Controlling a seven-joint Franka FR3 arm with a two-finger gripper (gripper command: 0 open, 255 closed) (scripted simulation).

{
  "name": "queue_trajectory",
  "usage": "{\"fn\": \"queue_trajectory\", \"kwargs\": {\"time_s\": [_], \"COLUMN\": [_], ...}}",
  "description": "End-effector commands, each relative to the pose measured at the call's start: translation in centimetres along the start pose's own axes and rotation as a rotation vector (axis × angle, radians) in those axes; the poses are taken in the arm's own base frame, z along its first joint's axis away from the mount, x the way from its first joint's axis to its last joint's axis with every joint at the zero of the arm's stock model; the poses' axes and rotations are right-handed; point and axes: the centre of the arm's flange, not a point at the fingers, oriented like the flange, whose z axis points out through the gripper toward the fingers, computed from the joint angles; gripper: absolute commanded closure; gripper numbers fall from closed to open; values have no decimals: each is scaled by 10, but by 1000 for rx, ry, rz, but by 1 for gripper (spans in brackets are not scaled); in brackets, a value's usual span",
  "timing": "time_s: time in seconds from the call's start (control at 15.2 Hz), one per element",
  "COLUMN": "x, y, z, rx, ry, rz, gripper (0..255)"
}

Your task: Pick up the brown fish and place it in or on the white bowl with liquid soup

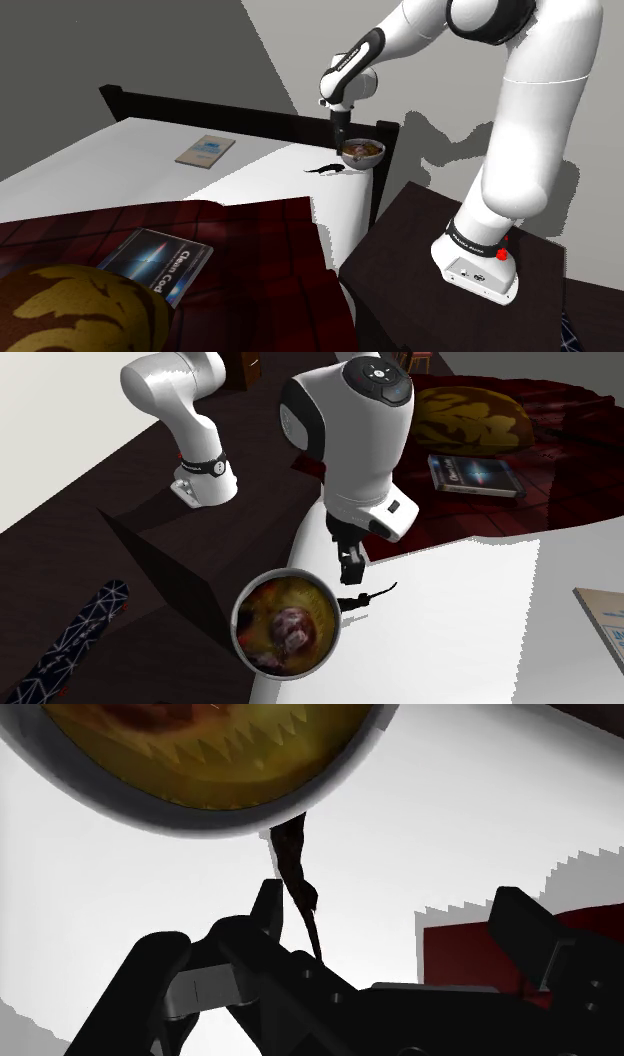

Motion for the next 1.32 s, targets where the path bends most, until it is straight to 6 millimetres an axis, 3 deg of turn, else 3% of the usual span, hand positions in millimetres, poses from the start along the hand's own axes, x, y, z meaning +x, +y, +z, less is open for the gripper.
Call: {"fn": "queue_trajectory", "kwargs": {"time_s": [0.0,0.4,0.86,1.25], "x": [14,54,54,54], "y": [17,55,53,53], "z": [21,72,109,112], "rx": [11,39,39,39], "ry": [5,17,17,17], "rz": [-54,-191,-191,-191], "gripper": [0,0,0,0]}}
